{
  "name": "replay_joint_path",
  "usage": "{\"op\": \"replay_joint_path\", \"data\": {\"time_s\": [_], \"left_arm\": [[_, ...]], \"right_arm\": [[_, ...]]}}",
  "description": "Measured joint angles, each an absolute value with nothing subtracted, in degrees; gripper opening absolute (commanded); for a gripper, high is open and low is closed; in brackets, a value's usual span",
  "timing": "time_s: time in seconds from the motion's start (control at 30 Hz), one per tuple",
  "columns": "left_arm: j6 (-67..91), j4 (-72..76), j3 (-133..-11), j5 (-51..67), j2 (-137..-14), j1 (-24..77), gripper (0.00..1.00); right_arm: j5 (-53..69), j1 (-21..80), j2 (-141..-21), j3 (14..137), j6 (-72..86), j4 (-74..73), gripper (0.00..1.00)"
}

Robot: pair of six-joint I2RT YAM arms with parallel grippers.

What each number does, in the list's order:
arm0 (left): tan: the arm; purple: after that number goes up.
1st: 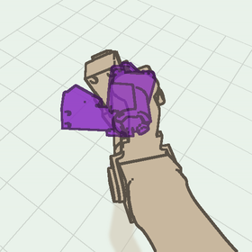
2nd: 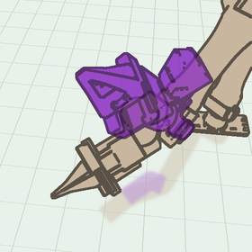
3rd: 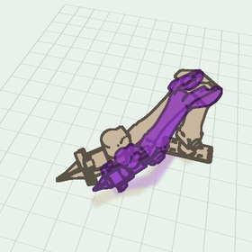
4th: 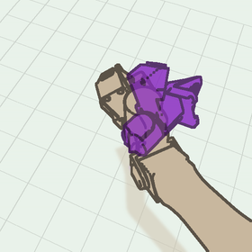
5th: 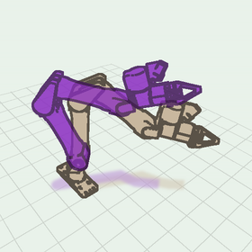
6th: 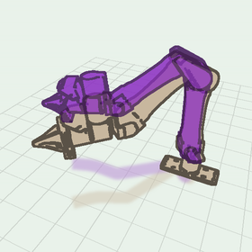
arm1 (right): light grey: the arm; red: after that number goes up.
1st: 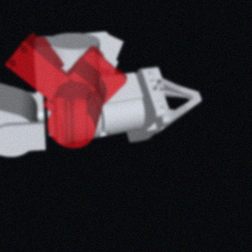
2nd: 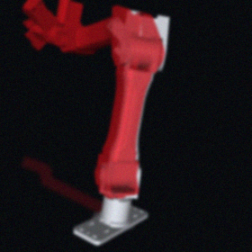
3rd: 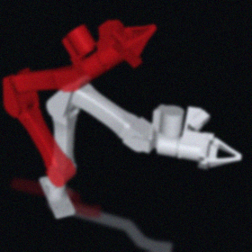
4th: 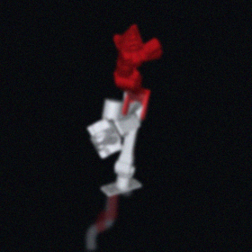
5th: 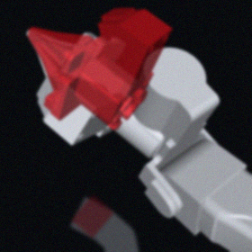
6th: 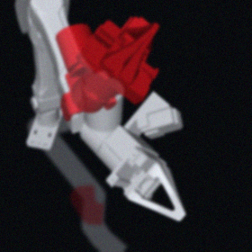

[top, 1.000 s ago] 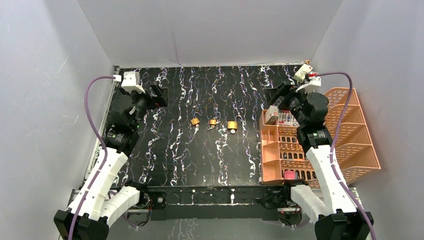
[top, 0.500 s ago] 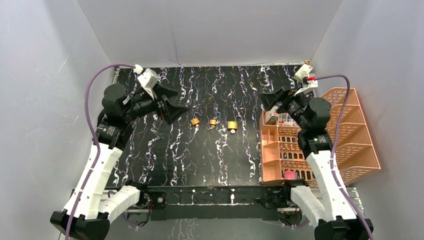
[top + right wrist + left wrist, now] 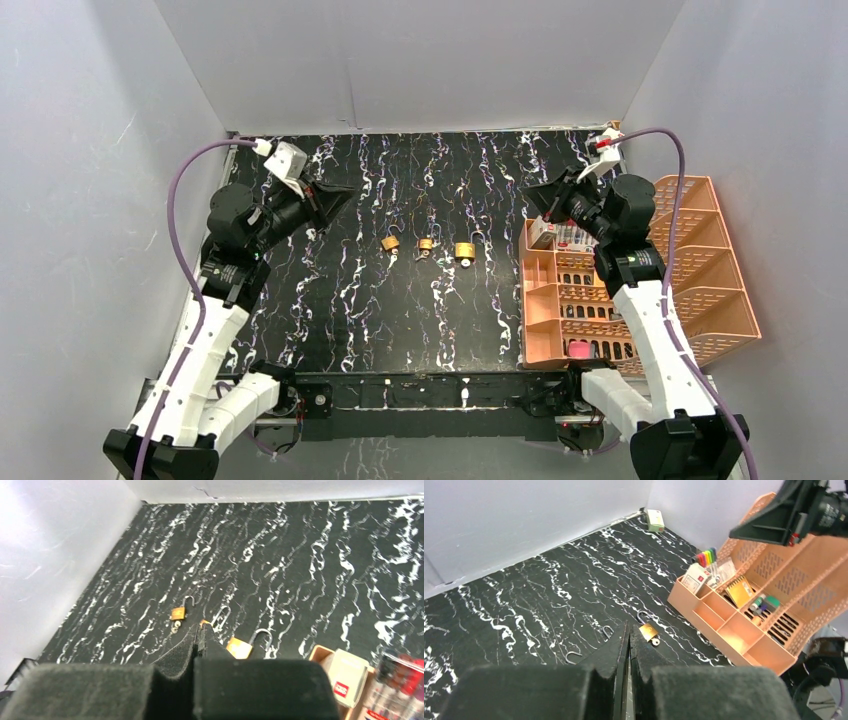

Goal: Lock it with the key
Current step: Pick up the lock from the center of the board.

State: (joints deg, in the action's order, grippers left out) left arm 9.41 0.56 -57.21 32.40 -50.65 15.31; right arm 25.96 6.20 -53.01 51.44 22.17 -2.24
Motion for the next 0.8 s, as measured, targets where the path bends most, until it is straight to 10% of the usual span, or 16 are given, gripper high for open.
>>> {"op": "replay_joint_path", "data": {"time_s": [0.2, 0.33, 0.8], "left_arm": [[12.1, 4.6, -56.5, 27.7, -52.5, 15.3, 0.00], [14.3, 7.9, -54.2, 21.9, -52.7, 15.3, 0.93], [24.1, -1.5, -62.8, 4.4, -58.9, 15.3, 0.98]], "right_arm": [[19.9, 7.9, -53.2, 51.8, 19.2, -7.2, 0.04], [14.7, 10.3, -53.5, 51.8, 19.2, -8.5, 0.95], [8.5, 12.1, -45.3, 44.3, 30.8, 5.8, 0.98]]}}
